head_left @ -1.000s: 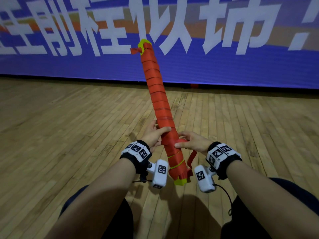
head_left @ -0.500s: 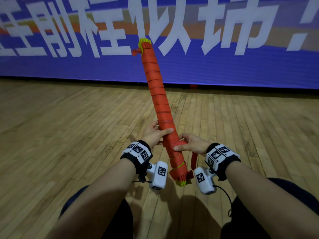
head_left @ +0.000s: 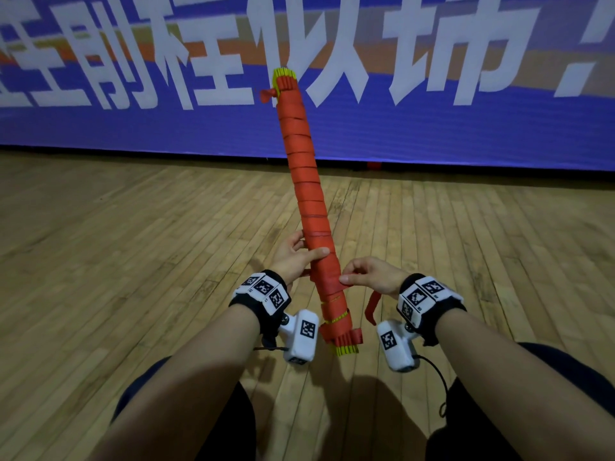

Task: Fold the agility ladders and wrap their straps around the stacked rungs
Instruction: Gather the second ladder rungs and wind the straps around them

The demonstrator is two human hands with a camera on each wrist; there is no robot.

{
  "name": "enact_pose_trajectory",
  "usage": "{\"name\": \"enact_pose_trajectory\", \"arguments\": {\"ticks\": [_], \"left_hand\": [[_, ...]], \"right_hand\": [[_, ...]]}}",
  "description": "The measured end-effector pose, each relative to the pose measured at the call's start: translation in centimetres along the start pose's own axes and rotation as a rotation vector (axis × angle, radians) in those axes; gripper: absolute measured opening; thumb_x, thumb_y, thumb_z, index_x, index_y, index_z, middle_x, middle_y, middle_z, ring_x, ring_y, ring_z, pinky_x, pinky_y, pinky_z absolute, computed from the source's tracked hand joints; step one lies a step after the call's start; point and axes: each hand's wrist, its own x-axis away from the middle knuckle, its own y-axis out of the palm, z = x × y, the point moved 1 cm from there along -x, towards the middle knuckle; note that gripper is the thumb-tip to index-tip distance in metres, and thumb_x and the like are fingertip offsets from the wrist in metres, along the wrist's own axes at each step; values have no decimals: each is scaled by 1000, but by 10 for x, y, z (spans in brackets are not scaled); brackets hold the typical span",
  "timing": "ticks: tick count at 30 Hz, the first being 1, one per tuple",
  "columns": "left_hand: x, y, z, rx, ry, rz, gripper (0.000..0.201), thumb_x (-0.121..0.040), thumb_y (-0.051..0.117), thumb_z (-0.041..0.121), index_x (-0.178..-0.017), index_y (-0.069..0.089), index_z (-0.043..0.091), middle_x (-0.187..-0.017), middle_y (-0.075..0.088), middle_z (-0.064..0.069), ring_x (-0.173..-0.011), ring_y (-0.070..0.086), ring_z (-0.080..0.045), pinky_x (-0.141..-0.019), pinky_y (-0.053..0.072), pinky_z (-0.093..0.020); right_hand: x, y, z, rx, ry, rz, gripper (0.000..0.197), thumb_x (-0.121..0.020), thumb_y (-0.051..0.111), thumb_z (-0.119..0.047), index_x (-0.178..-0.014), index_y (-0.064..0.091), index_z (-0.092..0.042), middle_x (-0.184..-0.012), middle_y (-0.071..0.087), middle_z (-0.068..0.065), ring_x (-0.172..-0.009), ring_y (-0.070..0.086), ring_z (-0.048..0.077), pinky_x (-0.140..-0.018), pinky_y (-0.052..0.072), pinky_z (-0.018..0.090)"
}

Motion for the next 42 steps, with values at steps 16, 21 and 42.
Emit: {"name": "enact_pose_trajectory", "arguments": {"ticks": [16, 21, 42], "left_hand": [[10, 5, 6, 56, -14, -161, 59, -82, 69, 3, -132, 40, 14, -115, 59, -5, -98, 61, -15, -70, 54, -30], [7, 3, 3, -3, -14, -90, 59, -77, 76, 5, -128, 49, 11, -108, 59, -8, -95, 63, -20, -73, 56, -32], [8, 9, 2, 121, -31, -101, 59, -83, 57, -15, -132, 37, 14, -99, 63, -10, -93, 61, -22, -79, 53, -36]], "right_hand": [[9, 11, -5, -124, 0, -131, 32, -95, 52, -11, -126, 50, -2, -120, 59, 10, -106, 59, 16, -96, 46, 24], [5, 11, 1, -62, 34, -46, 37, -90, 62, -28, -120, 52, -9, -123, 60, 16, -114, 57, 31, -102, 41, 55], [4, -1, 2, -41, 1, 30, 27, -84, 70, -18, -106, 55, -13, -111, 61, 14, -106, 59, 32, -100, 45, 45]]}}
